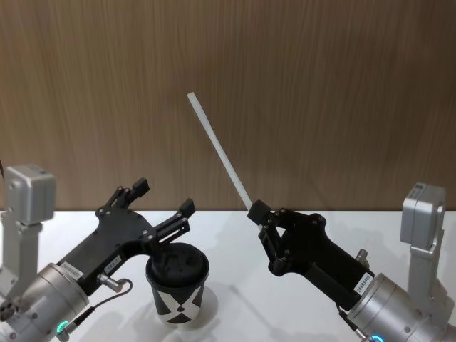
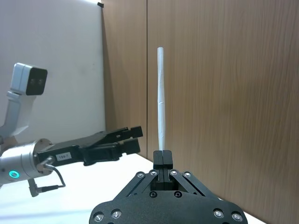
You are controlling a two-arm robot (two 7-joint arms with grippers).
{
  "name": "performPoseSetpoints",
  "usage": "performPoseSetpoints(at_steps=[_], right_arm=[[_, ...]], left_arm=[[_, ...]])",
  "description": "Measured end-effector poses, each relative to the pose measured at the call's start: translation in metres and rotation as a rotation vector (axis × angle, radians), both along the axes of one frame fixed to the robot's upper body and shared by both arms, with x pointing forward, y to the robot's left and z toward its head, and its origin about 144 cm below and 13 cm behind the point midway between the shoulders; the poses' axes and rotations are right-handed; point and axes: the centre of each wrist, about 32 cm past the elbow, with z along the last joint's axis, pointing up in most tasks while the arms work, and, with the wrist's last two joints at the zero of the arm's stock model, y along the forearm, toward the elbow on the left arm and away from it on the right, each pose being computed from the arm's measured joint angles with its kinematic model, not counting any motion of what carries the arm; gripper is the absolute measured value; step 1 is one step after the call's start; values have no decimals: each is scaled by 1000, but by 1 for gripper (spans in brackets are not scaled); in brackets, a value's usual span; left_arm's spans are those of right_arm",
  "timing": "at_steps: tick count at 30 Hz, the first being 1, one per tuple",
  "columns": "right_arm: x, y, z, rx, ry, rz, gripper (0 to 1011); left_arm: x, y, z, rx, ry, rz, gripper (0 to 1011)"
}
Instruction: Pick up the straw with one hand, pass it to the other hand, and insert it into the cup.
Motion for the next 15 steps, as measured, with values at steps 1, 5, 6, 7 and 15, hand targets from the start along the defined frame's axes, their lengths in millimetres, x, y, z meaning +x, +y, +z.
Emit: performPoseSetpoints(at_steps=[1, 5, 6, 7, 15], right_arm=[[0, 0, 0, 0, 0, 0, 0], [0, 0, 0, 1, 1, -1, 0], [0, 0, 0, 1, 1, -1, 0], [0, 0, 0, 1, 1, -1, 0], [0, 0, 0, 1, 1, -1, 0]], left_arm=[[0, 1, 0, -6, 1, -7, 1003], [-3, 4, 3, -35, 3, -43, 1004], [-3, 5, 3, -45, 3, -56, 1003], [-4, 5, 3, -49, 3, -63, 1003], [-4, 8, 4, -99, 7, -136, 1003]])
